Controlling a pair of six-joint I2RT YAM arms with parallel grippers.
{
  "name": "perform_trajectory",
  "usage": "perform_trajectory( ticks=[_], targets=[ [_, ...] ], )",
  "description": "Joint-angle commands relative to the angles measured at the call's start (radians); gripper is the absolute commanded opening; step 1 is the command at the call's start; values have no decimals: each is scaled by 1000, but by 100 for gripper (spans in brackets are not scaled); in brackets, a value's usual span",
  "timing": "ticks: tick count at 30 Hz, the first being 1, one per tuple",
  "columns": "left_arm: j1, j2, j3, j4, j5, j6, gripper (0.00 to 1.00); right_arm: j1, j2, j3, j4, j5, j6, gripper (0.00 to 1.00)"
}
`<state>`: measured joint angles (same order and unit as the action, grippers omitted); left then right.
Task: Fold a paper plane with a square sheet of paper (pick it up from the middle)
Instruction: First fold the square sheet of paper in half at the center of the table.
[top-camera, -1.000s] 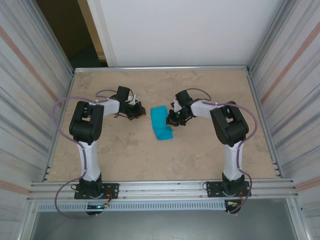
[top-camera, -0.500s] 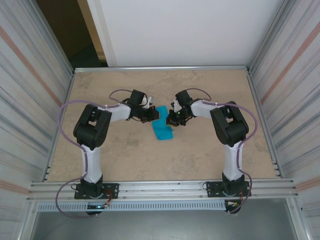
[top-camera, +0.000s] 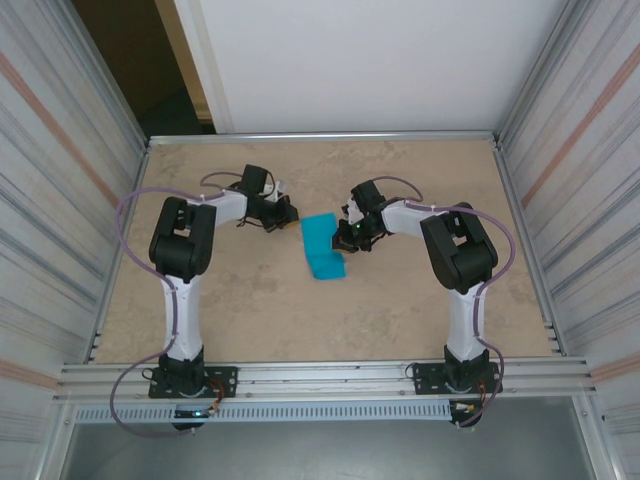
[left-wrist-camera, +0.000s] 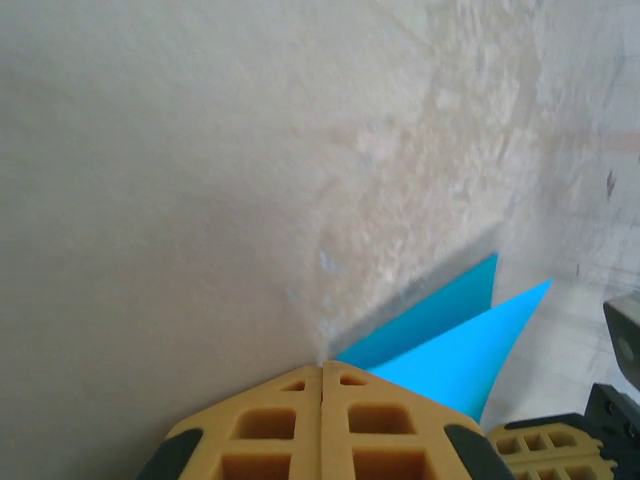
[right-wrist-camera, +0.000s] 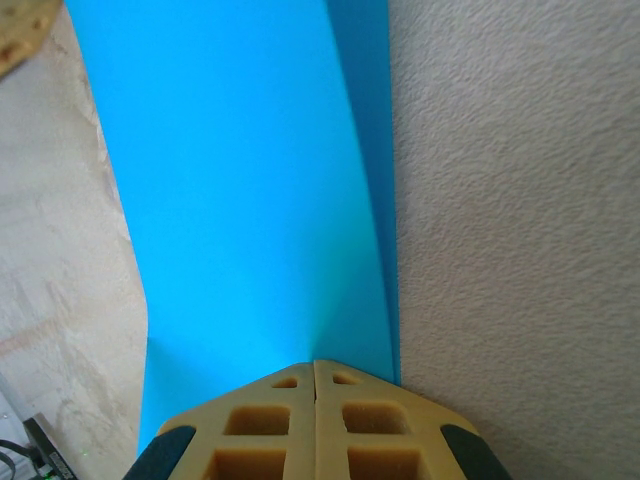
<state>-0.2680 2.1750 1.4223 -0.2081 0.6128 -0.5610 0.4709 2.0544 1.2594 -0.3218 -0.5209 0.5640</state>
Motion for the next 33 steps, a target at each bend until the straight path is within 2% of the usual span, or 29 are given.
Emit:
perform_trajectory(
  ticks=[1, 5, 11, 14, 19, 25, 33],
  targets=[
    [24, 60, 54, -115, -114, 56, 0, -6, 127, -109, -230, 242, -5, 0],
    [19, 39, 91, -130, -85, 65, 0, -4, 121, -109, -228, 242, 0, 0],
    [-39, -108, -2, -31, -49, 48, 0, -2, 124, -109, -228, 242, 4, 0],
    [-59, -95, -16, -1, 4, 17, 0, 0, 128, -112, -227, 244, 1, 0],
    [-75, -19, 14, -8, 10, 9, 0, 1, 131, -114, -226, 244, -1, 0],
    [-68, 50, 90, -78, -51, 29, 0, 2, 128, -119, -224, 247, 3, 0],
    [5, 113, 193, -194, -179, 45, 0, 3, 127, -132, -209, 248, 13, 0]
  ],
)
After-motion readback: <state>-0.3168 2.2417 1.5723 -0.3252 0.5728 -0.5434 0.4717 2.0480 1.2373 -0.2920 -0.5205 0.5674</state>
